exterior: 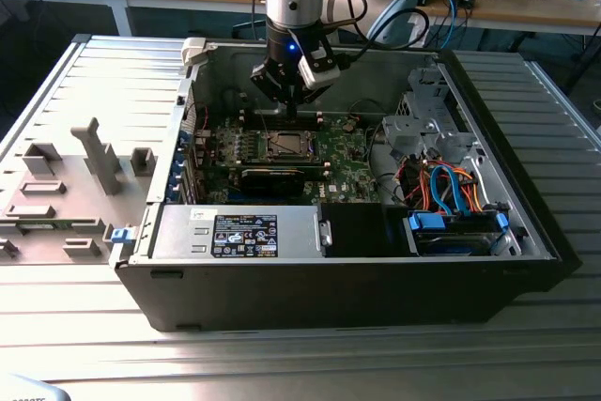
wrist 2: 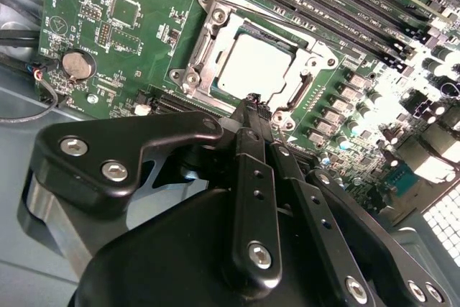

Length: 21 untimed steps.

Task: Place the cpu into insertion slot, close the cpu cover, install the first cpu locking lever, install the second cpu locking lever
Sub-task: 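Install the first cpu locking lever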

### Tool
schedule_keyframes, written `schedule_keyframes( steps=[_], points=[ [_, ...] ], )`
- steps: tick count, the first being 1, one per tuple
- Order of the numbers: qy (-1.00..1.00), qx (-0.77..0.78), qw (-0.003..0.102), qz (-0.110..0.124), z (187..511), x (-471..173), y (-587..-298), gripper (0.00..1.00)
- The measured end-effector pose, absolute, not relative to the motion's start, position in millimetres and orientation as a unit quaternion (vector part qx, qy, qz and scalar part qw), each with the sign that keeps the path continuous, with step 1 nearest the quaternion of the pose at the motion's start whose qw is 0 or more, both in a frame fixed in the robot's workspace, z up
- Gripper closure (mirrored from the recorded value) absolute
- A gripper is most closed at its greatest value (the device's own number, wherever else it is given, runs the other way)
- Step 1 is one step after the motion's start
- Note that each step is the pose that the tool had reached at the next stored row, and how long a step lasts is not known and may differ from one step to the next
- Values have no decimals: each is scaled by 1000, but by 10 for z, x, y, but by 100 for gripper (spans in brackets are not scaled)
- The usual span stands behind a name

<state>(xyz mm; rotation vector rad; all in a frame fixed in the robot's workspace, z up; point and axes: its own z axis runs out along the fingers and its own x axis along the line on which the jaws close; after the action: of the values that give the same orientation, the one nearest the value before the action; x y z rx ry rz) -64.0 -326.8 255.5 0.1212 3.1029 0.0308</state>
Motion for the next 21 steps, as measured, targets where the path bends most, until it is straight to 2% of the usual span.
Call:
schedule_keyframes(
  steps=[21],
  points=[
    [999, 28, 18, 10, 2555, -640, -3268, 89]
  ],
)
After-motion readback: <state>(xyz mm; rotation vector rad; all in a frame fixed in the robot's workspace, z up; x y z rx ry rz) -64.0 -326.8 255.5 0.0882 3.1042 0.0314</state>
